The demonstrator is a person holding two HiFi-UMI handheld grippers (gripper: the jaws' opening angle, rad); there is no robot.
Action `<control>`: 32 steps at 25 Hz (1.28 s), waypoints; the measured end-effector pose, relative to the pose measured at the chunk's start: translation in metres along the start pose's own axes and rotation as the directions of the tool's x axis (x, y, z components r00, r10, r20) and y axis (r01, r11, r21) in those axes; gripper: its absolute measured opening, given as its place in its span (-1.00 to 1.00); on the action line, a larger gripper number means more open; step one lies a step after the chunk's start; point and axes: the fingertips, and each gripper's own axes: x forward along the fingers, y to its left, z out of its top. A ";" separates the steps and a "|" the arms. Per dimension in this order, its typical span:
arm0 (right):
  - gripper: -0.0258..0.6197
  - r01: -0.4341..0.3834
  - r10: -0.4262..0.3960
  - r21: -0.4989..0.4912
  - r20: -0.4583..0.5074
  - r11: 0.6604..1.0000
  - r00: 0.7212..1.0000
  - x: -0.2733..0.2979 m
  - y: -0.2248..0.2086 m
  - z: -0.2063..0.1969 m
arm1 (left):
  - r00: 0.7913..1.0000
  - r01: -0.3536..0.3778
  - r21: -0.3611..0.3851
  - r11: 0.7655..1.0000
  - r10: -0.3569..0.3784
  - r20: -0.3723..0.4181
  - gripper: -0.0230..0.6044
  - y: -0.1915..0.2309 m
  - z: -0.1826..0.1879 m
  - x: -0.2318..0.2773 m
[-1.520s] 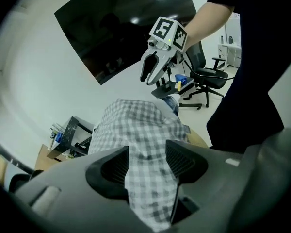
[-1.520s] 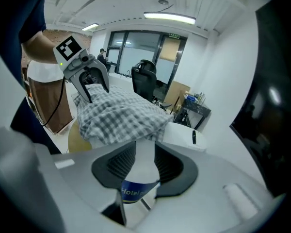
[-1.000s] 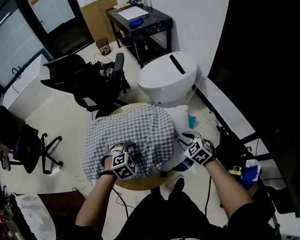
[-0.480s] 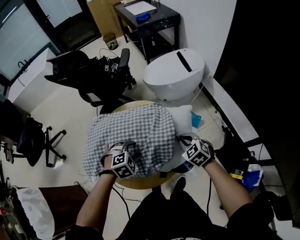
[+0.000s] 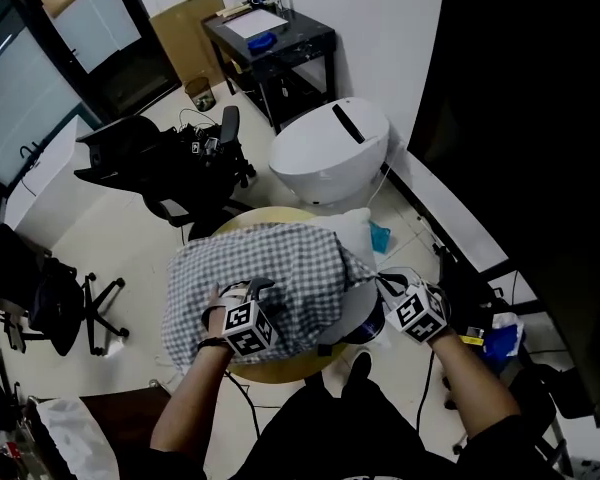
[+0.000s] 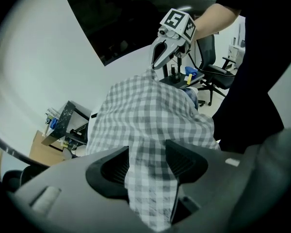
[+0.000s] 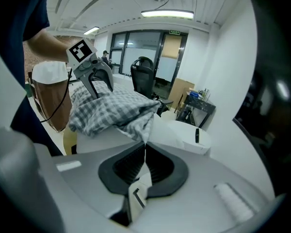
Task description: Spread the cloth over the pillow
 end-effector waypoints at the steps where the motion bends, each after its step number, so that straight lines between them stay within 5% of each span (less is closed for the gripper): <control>1: -0.88 0.019 -0.019 0.002 -0.007 1.000 1.000 -0.007 -0.004 -0.005 | 1.000 0.009 0.012 1.000 -0.009 0.001 -0.20 -0.001 0.001 0.001; 10: -0.89 0.142 -0.142 -0.017 -0.075 0.990 0.987 -0.032 -0.041 -0.032 | 0.994 0.104 0.092 0.990 -0.106 0.021 -0.20 -0.019 0.005 0.012; 20: -0.89 0.268 -0.284 -0.146 -0.097 0.952 0.954 -0.002 -0.130 0.025 | 0.987 0.147 0.140 0.979 -0.154 0.037 -0.20 -0.030 0.000 0.016; 26: -0.89 0.234 -0.260 -0.222 -0.095 0.946 0.961 0.039 -0.171 0.053 | 0.986 0.160 0.109 0.981 -0.163 0.022 -0.19 -0.030 0.003 0.016; 32: -0.89 0.113 -0.155 -0.256 -0.152 0.960 0.976 0.104 -0.193 0.038 | 0.989 0.149 0.034 0.988 -0.150 0.002 -0.19 -0.029 0.002 0.018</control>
